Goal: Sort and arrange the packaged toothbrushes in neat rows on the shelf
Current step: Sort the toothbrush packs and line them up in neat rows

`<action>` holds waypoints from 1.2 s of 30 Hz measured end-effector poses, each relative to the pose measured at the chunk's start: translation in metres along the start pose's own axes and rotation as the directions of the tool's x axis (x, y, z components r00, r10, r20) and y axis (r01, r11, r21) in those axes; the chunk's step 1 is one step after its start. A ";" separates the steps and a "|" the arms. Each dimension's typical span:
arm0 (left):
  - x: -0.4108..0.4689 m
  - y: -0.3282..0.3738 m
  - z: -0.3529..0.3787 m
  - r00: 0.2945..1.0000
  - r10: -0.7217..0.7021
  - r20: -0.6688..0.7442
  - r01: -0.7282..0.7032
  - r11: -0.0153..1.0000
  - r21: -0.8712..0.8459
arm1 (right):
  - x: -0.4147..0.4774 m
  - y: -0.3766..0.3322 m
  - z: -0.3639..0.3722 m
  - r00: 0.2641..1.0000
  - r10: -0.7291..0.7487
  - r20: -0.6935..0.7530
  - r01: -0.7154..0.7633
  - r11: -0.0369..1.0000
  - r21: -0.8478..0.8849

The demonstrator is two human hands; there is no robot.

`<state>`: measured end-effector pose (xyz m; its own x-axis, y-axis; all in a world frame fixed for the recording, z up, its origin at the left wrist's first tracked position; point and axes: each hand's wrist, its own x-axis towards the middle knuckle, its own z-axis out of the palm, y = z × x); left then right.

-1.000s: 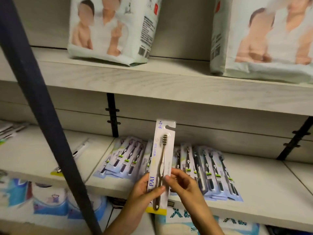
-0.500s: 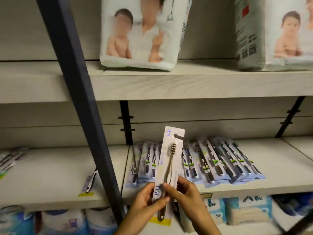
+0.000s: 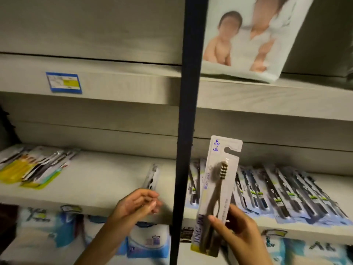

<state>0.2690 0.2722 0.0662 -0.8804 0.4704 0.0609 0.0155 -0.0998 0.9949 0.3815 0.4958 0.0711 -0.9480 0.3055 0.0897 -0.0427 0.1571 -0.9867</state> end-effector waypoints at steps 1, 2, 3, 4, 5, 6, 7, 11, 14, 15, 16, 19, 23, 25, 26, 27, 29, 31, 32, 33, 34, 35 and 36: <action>0.000 -0.001 -0.016 1.000 0.003 -0.016 -0.003 1.000 -0.002 | 0.001 0.001 0.013 1.000 0.001 0.004 -0.001 1.000 0.002; 0.000 -0.002 -0.033 1.000 0.007 -0.023 -0.007 1.000 -0.003 | 0.002 0.002 0.028 1.000 0.000 0.005 0.000 1.000 -0.006; 0.002 -0.002 -0.050 1.000 0.012 -0.028 -0.012 1.000 0.008 | 0.004 0.006 0.044 1.000 0.003 0.005 -0.003 1.000 -0.026; 0.003 -0.003 -0.068 1.000 0.011 -0.024 -0.011 0.999 0.033 | 0.004 0.008 0.064 1.000 0.015 0.001 -0.015 0.999 -0.036; 0.003 -0.002 -0.086 1.000 0.010 -0.018 -0.009 0.999 0.050 | 0.006 0.010 0.084 1.000 0.025 -0.005 -0.025 0.999 -0.027; 0.004 0.001 -0.104 1.000 0.012 -0.016 -0.011 0.998 0.058 | 0.010 0.011 0.104 1.000 0.028 -0.011 -0.028 1.000 -0.009; 0.004 0.003 -0.122 1.000 0.009 -0.011 -0.009 0.998 0.067 | 0.014 0.011 0.125 0.999 0.028 -0.022 -0.027 1.000 0.014; 0.005 0.008 -0.188 1.000 -0.010 -0.010 0.010 0.996 0.093 | 0.047 0.008 0.195 0.998 0.063 -0.008 -0.063 0.998 -0.029; 0.009 0.011 -0.221 0.999 -0.014 -0.035 0.017 0.996 0.092 | 0.075 0.007 0.230 0.994 0.098 0.045 -0.095 0.993 -0.074; 0.011 0.012 -0.229 0.999 -0.011 -0.044 0.015 0.996 0.093 | 0.085 0.008 0.239 0.992 0.114 0.063 -0.107 0.989 -0.098; 0.014 0.012 -0.235 0.999 -0.005 -0.052 0.010 0.995 0.099 | 0.096 0.010 0.247 0.989 0.127 0.074 -0.118 0.986 -0.115; 0.023 0.010 -0.248 0.998 0.014 -0.063 -0.006 0.993 0.122 | 0.133 0.022 0.267 0.981 0.192 0.000 -0.191 0.973 -0.127; 0.033 0.007 -0.268 0.992 0.011 -0.124 0.002 0.995 0.103 | 0.188 0.054 0.288 0.930 0.349 -0.115 -0.364 0.918 -0.158; 0.036 0.005 -0.278 0.989 0.002 -0.145 0.011 0.996 0.089 | 0.208 0.067 0.297 0.908 0.399 -0.128 -0.418 0.879 -0.231; 0.037 0.003 -0.283 0.987 -0.006 -0.158 0.019 0.997 0.081 | 0.214 0.072 0.300 0.894 0.429 -0.127 -0.447 0.855 -0.262; 0.038 0.001 -0.289 0.984 -0.010 -0.176 0.024 0.997 0.077 | 0.220 0.075 0.306 0.884 0.453 -0.117 -0.466 0.834 -0.297; 0.038 -0.003 -0.294 0.983 -0.033 -0.182 0.046 0.996 0.070 | 0.226 0.083 0.309 0.878 0.468 -0.103 -0.468 0.791 -0.394; 0.039 -0.006 -0.300 0.983 -0.058 -0.176 0.069 0.996 0.060 | 0.229 0.087 0.314 0.880 0.464 -0.104 -0.454 0.756 -0.472; 0.040 -0.007 -0.304 0.983 -0.064 -0.172 0.074 0.996 0.056 | 0.232 0.091 0.317 0.878 0.467 -0.106 -0.452 0.736 -0.504; 0.041 -0.007 -0.308 0.982 -0.067 -0.174 0.077 0.996 0.052 | 0.236 0.095 0.319 0.875 0.473 -0.102 -0.449 0.714 -0.537; 0.043 -0.007 -0.311 0.981 -0.069 -0.181 0.080 0.996 0.050 | 0.238 0.098 0.322 0.872 0.480 -0.100 -0.448 0.698 -0.559; 0.044 -0.008 -0.315 0.980 -0.069 -0.186 0.079 0.996 0.048 | 0.239 0.100 0.324 0.874 0.474 -0.105 -0.441 0.685 -0.580; 0.044 -0.009 -0.317 0.980 -0.068 -0.188 0.078 0.996 0.046 | 0.238 0.102 0.326 0.879 0.460 -0.126 -0.433 0.659 -0.615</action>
<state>0.0793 0.0156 0.0348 -0.9528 0.3028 -0.0232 -0.0316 -0.0228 0.9992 0.0487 0.2780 -0.0530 -0.8131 0.4593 -0.3577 0.5765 0.5492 -0.6051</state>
